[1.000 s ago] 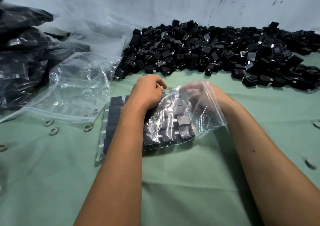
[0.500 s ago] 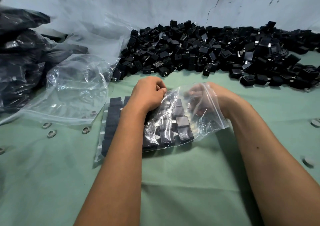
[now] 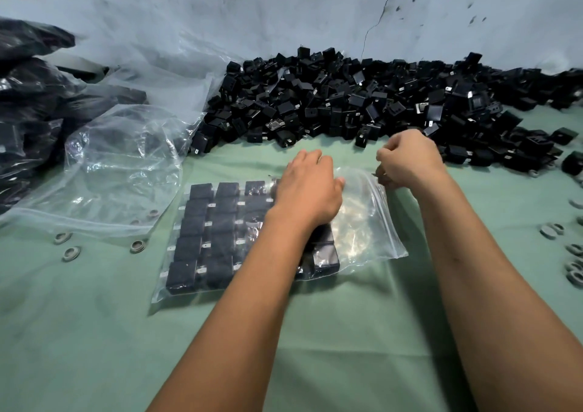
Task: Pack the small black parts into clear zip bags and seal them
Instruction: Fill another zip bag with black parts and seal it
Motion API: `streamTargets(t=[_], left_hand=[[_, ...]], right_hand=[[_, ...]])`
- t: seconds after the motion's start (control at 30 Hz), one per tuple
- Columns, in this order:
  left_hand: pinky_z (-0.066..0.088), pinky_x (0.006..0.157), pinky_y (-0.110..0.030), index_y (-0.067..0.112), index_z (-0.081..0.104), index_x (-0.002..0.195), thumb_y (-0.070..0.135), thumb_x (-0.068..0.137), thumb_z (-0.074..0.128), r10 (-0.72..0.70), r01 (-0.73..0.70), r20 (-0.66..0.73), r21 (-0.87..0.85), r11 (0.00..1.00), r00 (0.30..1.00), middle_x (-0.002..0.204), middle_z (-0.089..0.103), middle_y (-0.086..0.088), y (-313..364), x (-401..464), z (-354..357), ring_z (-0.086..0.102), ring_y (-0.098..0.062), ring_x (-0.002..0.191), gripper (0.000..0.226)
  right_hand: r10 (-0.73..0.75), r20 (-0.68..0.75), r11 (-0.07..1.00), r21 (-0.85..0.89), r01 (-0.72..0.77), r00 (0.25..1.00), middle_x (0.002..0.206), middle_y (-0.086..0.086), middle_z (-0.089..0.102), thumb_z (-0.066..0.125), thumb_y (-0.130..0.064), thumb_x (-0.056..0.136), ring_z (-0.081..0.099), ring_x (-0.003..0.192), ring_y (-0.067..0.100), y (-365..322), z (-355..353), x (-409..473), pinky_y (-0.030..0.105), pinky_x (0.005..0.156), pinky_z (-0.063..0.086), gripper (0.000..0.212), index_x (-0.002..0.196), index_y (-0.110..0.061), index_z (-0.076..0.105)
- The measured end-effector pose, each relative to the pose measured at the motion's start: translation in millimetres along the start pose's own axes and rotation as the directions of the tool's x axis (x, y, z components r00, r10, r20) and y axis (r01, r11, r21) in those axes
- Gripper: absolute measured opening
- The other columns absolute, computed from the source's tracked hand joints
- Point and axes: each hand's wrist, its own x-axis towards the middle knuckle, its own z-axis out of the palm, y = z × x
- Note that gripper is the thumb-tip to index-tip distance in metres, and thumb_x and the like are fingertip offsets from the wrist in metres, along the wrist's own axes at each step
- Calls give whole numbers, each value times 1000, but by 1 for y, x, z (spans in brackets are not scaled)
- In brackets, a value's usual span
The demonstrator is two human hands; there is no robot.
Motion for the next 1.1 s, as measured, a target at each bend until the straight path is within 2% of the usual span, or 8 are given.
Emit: streamTargets(t=[0.13, 0.27, 0.4, 0.5, 0.7, 0.83, 1.0, 1.1], left_hand=[[1, 127, -45, 14, 32, 158, 49, 109, 30, -30, 24, 51, 118, 993, 998, 171, 16, -9, 3, -2, 9, 7, -29, 159, 61], [1, 128, -48, 18, 35, 157, 48, 109, 32, -14, 9, 49, 113, 994, 999, 169, 21, -10, 3, -3, 10, 10, -30, 158, 57], [19, 125, -54, 32, 48, 147, 33, 107, 48, 88, -89, -29, -50, 995, 996, 159, 38, -6, 5, -5, 5, 24, -26, 152, 41], [39, 112, -44, 36, 63, 131, 10, 99, 57, 235, -256, -123, -203, 945, 964, 139, 50, 0, 8, -6, 1, 40, -19, 135, 41], [43, 100, -40, 29, 76, 101, 1, 89, 64, 330, -356, -137, -276, 893, 934, 111, 52, 5, 8, -4, -2, 46, -17, 114, 32], [46, 85, -35, 30, 75, 92, 12, 82, 65, 270, -308, -168, -274, 911, 948, 100, 53, 4, -2, -3, -6, 51, -15, 98, 23], [48, 71, -29, 25, 76, 86, 8, 78, 70, 202, -250, -173, -331, 910, 964, 89, 64, 3, -18, -2, -20, 52, -5, 72, 19], [42, 59, -19, 21, 79, 83, 7, 78, 75, 162, -200, -129, -392, 898, 978, 73, 65, 6, -23, -5, -28, 49, -1, 56, 15]], right_hand=[[-228, 15, 960, -161, 227, 974, 137, 11, 56, 55, -7, 97, 50, 127, 36, -5, 25, 27, 45, 108, 44, 46, 136, -30, 59], [-271, 123, 926, -236, 294, 955, 155, 9, 35, 54, -7, 99, 34, 138, 36, -2, 41, 45, 43, 115, 32, 60, 152, -33, 46], [-242, -8, 968, -69, 240, 970, 126, 6, 60, 74, -24, 90, 55, 118, 29, 0, 41, 41, 38, 98, 46, 28, 117, -28, 65], [-115, -180, 972, 185, 148, 977, 90, -5, 63, 78, -28, 84, 58, 90, 22, 6, 36, 27, 32, 76, 42, 24, 93, -24, 56], [196, -78, 787, 607, -109, 977, 108, 12, 71, 84, -28, 78, 74, 90, 33, 13, 24, -9, 48, 78, 62, 37, 103, -18, 58], [27, -7, 818, 575, -18, 1000, 84, 9, 73, 92, -20, 74, 65, 57, 11, 9, 14, -26, 22, 51, 50, 33, 100, -13, 73], [-342, 243, 907, 339, 251, 908, 78, 20, 72, 79, -50, 85, 56, 62, 24, -2, -16, -39, 41, 59, 48, 37, 79, -13, 77], [-375, 494, 914, 338, 224, 785, 75, 8, 75, 80, -31, 87, 67, 66, 20, -6, -23, -43, 34, 59, 59, 28, 91, -5, 73]])
